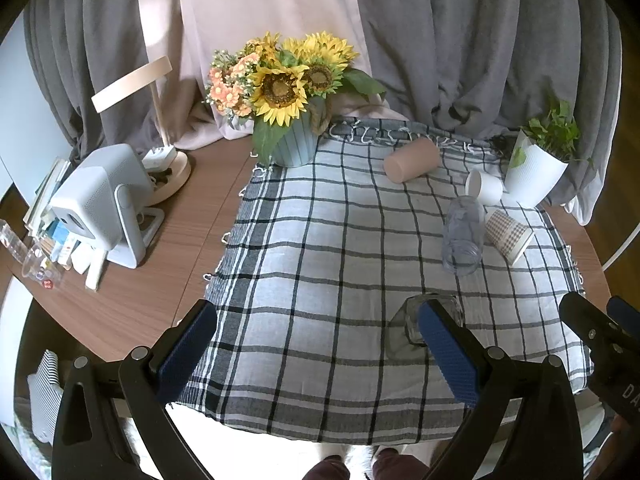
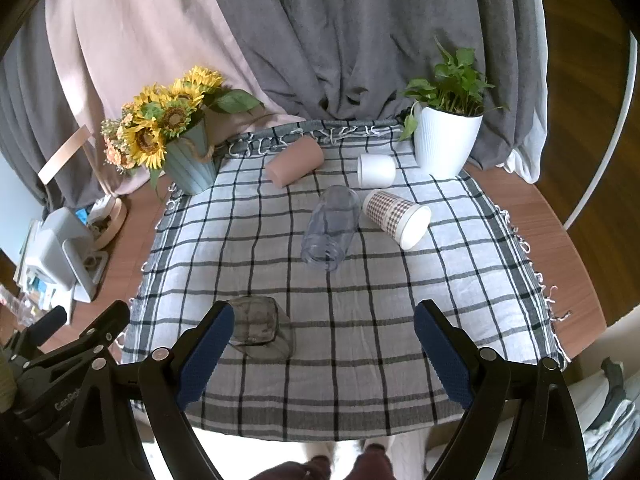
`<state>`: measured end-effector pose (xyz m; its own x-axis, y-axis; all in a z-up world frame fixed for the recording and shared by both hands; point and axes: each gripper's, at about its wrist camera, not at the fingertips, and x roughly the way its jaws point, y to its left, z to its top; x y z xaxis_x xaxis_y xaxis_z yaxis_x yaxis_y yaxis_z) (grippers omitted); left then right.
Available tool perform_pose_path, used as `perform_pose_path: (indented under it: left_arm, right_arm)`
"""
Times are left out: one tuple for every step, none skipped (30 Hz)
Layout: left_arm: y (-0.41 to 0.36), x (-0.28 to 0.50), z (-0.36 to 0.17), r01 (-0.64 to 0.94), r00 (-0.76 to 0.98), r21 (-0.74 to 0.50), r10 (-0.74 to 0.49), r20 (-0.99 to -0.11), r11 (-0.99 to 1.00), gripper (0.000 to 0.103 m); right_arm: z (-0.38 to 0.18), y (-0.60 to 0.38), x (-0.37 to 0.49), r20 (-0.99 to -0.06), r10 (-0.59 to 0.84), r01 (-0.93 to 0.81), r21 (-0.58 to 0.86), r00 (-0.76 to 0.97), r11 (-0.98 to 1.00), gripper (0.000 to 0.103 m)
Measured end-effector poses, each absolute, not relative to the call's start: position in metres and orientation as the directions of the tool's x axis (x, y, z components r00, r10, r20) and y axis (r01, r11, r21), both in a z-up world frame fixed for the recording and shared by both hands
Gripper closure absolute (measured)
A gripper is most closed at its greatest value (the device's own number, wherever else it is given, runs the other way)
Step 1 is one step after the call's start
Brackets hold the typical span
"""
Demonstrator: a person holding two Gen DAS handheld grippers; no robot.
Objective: Flip cup upside down
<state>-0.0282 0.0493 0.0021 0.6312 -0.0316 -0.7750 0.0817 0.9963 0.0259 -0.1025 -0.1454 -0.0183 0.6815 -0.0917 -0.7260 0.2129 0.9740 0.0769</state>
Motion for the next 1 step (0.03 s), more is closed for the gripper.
perform_pose_path:
  left_arm:
    - [0.0488,-0.0278,0.0018,0.080,0.630,0.025,-0.031,-0.776,0.996,0.000]
  right_arm:
    - [-0.0182,-0.1454,-0.1020,-0.726,-0.092,0.213,0.076,0.681,0.974,0.012]
